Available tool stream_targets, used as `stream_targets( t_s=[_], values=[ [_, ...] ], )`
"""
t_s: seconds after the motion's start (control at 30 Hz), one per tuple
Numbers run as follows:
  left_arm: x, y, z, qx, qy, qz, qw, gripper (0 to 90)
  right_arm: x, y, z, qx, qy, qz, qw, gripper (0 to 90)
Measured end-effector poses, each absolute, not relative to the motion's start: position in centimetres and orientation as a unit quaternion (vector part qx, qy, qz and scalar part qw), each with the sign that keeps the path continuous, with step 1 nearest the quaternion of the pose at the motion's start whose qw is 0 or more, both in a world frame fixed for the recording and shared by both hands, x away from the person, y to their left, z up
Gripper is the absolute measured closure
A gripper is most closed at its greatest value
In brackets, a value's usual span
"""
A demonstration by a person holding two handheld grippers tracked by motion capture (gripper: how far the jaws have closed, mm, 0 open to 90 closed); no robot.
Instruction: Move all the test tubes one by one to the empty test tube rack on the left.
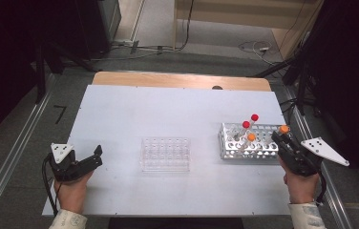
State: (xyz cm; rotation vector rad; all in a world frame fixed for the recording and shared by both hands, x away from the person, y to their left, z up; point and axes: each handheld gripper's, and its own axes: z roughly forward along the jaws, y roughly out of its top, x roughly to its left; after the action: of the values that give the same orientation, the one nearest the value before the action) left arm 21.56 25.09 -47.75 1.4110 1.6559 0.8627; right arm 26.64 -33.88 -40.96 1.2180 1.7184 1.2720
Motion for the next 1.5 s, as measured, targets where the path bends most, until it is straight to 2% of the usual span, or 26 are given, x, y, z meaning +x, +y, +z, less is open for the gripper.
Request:
stream_targets(
  t_s=[0.53,1.17,1.5],
  values=[
    [21.1,24.2,-47.1,0.567,0.632,0.35,0.395,4.3,24.4,-30.6,-41.4,0.42,0.701,0.5,0.286,72.0],
    [21.0,21.4,-46.3,0.598,0.603,0.316,0.423,4.2,24.2,-25.1,-42.9,0.364,0.75,0.501,0.231,71.9],
    [20.4,18.5,-44.5,0.621,0.562,0.302,0.456,5.2,24.2,-23.4,-43.2,0.345,0.764,0.5,0.218,72.0]
  ],
)
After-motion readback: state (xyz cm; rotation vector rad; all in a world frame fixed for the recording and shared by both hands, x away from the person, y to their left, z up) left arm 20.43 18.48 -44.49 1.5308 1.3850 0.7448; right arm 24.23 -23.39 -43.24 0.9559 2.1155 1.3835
